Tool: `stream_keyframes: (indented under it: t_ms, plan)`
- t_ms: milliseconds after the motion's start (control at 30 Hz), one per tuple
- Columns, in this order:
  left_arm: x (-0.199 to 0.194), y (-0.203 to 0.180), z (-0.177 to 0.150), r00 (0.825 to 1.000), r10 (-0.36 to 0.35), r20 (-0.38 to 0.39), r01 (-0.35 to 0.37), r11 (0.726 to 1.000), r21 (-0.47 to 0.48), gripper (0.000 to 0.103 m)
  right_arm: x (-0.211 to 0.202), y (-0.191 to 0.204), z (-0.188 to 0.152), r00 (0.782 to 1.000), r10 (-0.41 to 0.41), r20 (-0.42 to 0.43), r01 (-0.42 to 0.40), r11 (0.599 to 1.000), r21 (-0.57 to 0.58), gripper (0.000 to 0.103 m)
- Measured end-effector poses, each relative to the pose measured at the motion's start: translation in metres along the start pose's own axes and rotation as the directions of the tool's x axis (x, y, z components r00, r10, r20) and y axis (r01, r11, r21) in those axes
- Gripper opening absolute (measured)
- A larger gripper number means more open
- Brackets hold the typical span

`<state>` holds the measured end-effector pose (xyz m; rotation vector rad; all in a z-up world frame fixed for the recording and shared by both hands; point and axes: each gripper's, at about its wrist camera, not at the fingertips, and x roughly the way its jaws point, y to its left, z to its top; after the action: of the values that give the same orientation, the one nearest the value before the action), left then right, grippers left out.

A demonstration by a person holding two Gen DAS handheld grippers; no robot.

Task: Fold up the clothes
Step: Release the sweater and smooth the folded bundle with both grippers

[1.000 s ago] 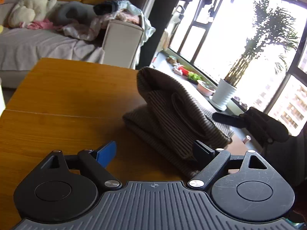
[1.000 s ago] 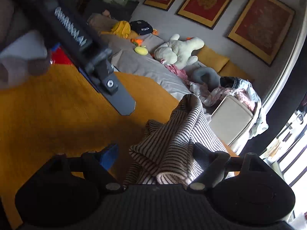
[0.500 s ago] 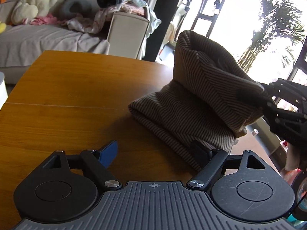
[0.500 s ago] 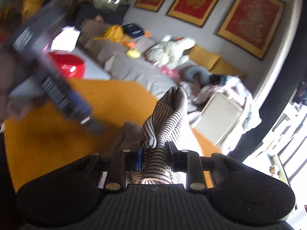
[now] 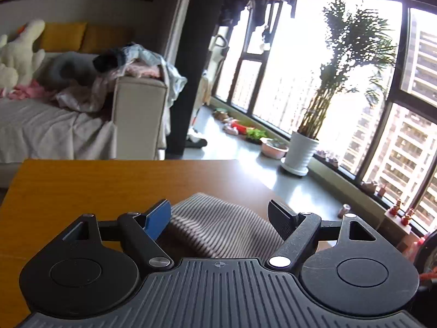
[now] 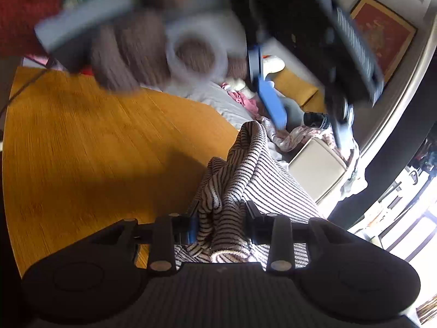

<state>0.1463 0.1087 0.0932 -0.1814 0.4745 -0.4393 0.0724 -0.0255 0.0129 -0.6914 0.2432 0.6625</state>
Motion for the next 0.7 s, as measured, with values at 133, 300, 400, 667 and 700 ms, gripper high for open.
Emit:
stream_keyframes:
  t_ms: [133, 300, 400, 667, 700]
  plan:
    - [0.057, 0.008, -0.021, 0.988, 0.021, -0.154, -0.027, 0.999, -0.033, 0.069, -0.023, -0.055, -0.004, 0.995, 0.099, 0.029, -0.103, 0.97, 0.222, 0.069]
    - [0.063, 0.019, -0.046, 0.986, 0.039, -0.16, -0.043, 0.999, -0.019, 0.067, -0.029, -0.127, -0.025, 0.999, 0.033, 0.037, -0.047, 0.865, 0.499, 0.087]
    - [0.061, 0.022, -0.047, 0.986, 0.038, -0.159, -0.04, 0.999, -0.01, 0.067, -0.012, -0.148, -0.049, 0.997, 0.063, 0.033, -0.069, 0.759, 0.648, 0.089]
    - [0.052, 0.028, -0.053, 0.989, 0.019, -0.145, -0.02, 1.0, -0.008, 0.067, 0.028, -0.161, -0.108, 0.976, 0.214, 0.04, -0.141, 0.481, 0.865, 0.072]
    - [0.051, 0.029, -0.053, 0.989, 0.015, -0.144, -0.016, 1.0, -0.008, 0.067, 0.025, -0.162, -0.104, 0.975, 0.217, 0.051, -0.154, 0.492, 0.857, 0.07]
